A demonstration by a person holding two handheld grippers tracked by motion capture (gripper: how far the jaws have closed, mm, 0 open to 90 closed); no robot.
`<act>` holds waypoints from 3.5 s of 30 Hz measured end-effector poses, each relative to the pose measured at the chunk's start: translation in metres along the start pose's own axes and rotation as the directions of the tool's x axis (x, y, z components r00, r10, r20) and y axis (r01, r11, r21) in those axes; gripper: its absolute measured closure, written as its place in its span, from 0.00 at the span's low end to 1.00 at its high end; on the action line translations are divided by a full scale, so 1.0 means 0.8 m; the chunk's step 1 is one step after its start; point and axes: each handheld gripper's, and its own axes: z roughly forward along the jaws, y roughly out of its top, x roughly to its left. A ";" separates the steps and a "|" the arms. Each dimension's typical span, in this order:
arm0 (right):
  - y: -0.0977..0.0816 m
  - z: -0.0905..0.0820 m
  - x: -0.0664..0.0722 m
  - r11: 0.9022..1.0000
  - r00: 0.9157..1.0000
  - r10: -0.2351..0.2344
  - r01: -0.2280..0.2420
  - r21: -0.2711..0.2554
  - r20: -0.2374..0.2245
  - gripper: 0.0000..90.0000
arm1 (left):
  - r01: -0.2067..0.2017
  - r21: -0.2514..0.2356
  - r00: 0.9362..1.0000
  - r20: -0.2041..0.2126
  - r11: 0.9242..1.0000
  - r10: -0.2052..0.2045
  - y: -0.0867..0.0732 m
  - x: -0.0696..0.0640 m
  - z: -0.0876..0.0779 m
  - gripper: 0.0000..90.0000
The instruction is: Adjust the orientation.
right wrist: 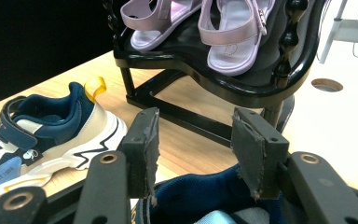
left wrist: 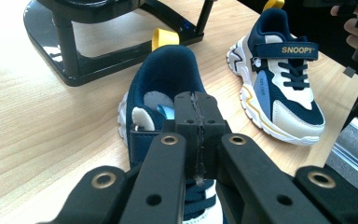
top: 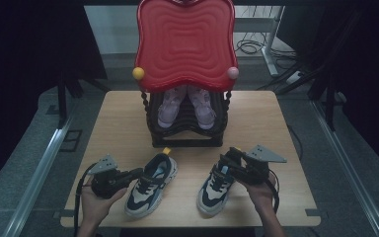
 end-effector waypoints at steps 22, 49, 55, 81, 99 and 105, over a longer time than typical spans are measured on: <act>0.003 -0.011 -0.011 0.999 0.999 0.024 -0.024 -0.033 0.022 0.57 | -0.010 0.139 0.997 0.073 0.990 -0.001 -0.035 -0.043 0.023 1.00; 0.001 -0.006 -0.008 1.000 1.000 0.020 -0.020 -0.014 0.018 0.56 | -0.030 0.300 0.998 0.064 0.954 0.011 -0.063 -0.059 0.071 1.00; 0.000 -0.006 -0.010 1.000 0.999 0.026 -0.026 -0.013 0.021 0.56 | -0.015 0.315 0.999 0.051 0.949 -0.001 -0.066 -0.055 0.075 1.00; -0.001 -0.006 -0.011 0.999 0.999 0.031 -0.030 -0.014 0.027 0.55 | 0.041 0.302 0.999 -0.008 0.952 -0.041 -0.075 -0.030 0.051 1.00; -0.001 -0.006 -0.013 0.999 0.999 0.045 -0.045 -0.024 0.027 0.55 | 0.031 0.325 0.999 -0.028 0.945 -0.024 -0.069 -0.012 0.040 1.00; -0.001 -0.006 -0.013 0.999 0.999 0.042 -0.041 -0.022 0.025 0.55 | 0.008 0.332 0.999 -0.038 0.943 0.005 -0.065 -0.009 0.036 1.00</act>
